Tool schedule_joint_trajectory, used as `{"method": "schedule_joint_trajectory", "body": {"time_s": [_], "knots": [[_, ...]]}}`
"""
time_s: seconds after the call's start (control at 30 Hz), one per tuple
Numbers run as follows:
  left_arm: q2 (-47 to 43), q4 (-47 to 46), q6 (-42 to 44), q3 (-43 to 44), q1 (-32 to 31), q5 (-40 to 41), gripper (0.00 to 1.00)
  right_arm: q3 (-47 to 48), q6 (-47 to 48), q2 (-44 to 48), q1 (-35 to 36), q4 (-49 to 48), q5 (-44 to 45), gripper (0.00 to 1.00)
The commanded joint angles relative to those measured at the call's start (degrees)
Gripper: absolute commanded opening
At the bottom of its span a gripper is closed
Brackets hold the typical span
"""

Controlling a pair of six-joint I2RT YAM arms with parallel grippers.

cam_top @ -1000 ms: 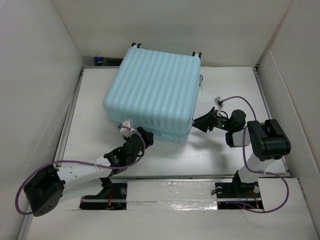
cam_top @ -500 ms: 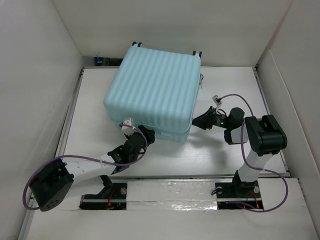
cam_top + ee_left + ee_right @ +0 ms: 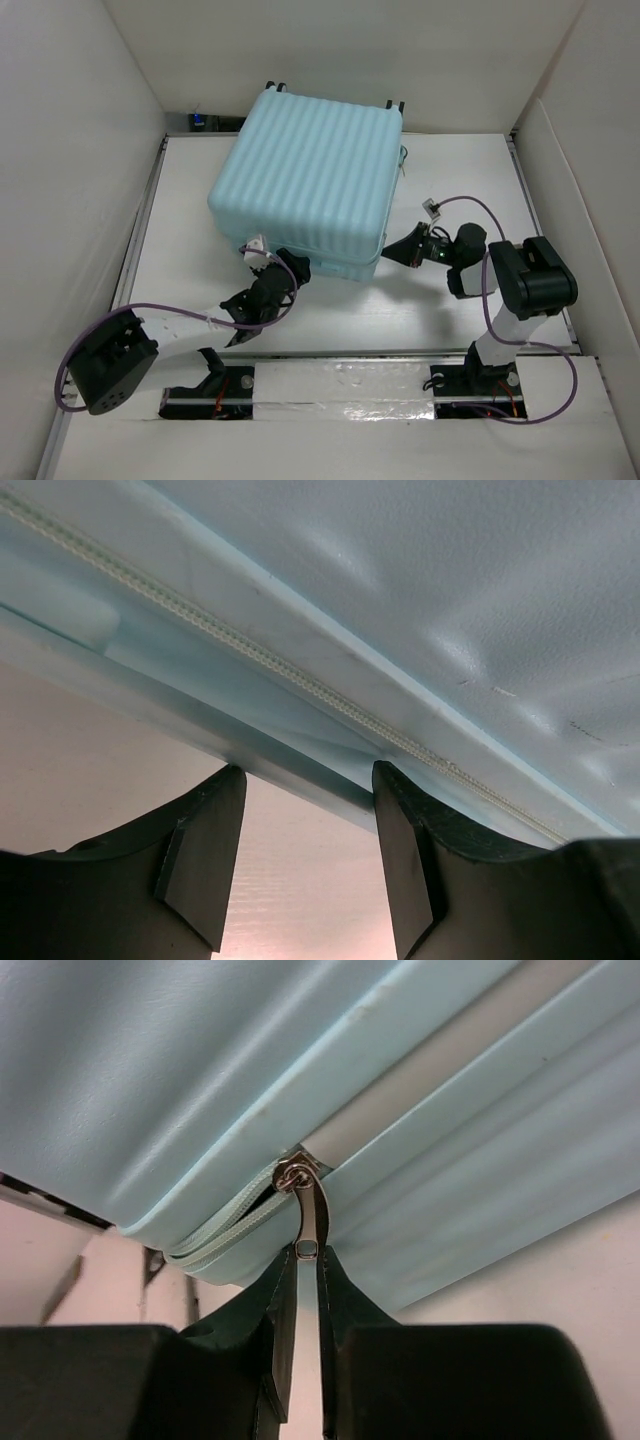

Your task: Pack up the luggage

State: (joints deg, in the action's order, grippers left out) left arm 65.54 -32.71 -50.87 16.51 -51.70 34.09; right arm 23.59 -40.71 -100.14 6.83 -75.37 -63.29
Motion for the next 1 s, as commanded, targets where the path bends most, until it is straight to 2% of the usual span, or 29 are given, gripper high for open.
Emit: {"method": "schedule_joint_trajectory", "body": {"time_s": [0.0, 0.1, 0.13, 0.2, 0.23, 0.33, 0.53, 0.6, 0.63, 0.77, 0.87, 0.97], "knots": [[2.66, -1.74, 2.88, 1.24, -0.86, -4.38, 0.48, -1.09, 6.66, 3.80, 1.87, -18.96, 1.32, 0.00], [2.40, -1.57, 2.88, 1.15, -0.86, -4.55, 0.47, -0.83, 11.77, 6.97, 1.87, -10.16, 2.90, 0.00], [2.23, -1.48, 3.06, 1.15, -0.86, -4.73, 0.47, -0.74, 12.84, 8.10, 1.87, -6.49, 3.95, 0.07], [1.61, -1.39, 2.97, 0.98, -0.86, -4.82, 0.48, -0.22, 14.25, 8.64, 0.46, -4.70, 4.14, 0.29], [1.52, -1.39, 3.06, 0.89, -1.38, -4.91, 0.47, 0.22, 14.17, 8.64, -0.41, -4.69, 3.44, 0.43], [1.43, -0.95, 3.06, 1.06, -1.91, -4.91, 0.47, 2.24, 13.20, 7.59, -1.12, -5.66, 2.04, 0.52], [1.26, -0.34, 2.80, 0.63, -1.91, -5.52, 0.47, 6.63, 14.25, 4.61, -1.12, -2.23, 0.27, 0.53], [1.35, -0.51, 2.53, 0.54, -1.91, -5.70, 0.47, 6.90, 13.90, 3.46, -1.12, -3.37, 0.01, 0.50], [1.43, -0.60, 2.53, 0.54, -1.91, -5.61, 0.47, 6.90, 12.42, 2.15, -1.12, -4.59, -0.69, 0.45], [1.44, -0.78, 2.62, 0.62, -1.91, -5.87, 0.47, 5.59, 6.71, -1.46, -1.12, -15.12, -1.49, 0.37], [1.43, -0.87, 2.71, 0.54, -1.91, -5.96, 0.47, 4.01, 4.24, -3.74, -1.12, -19.88, -1.31, 0.36], [1.61, -1.30, 2.88, 0.63, -1.91, -6.05, 0.46, 4.00, 2.13, -4.01, -1.12, -22.36, -1.31, 0.29]]}}
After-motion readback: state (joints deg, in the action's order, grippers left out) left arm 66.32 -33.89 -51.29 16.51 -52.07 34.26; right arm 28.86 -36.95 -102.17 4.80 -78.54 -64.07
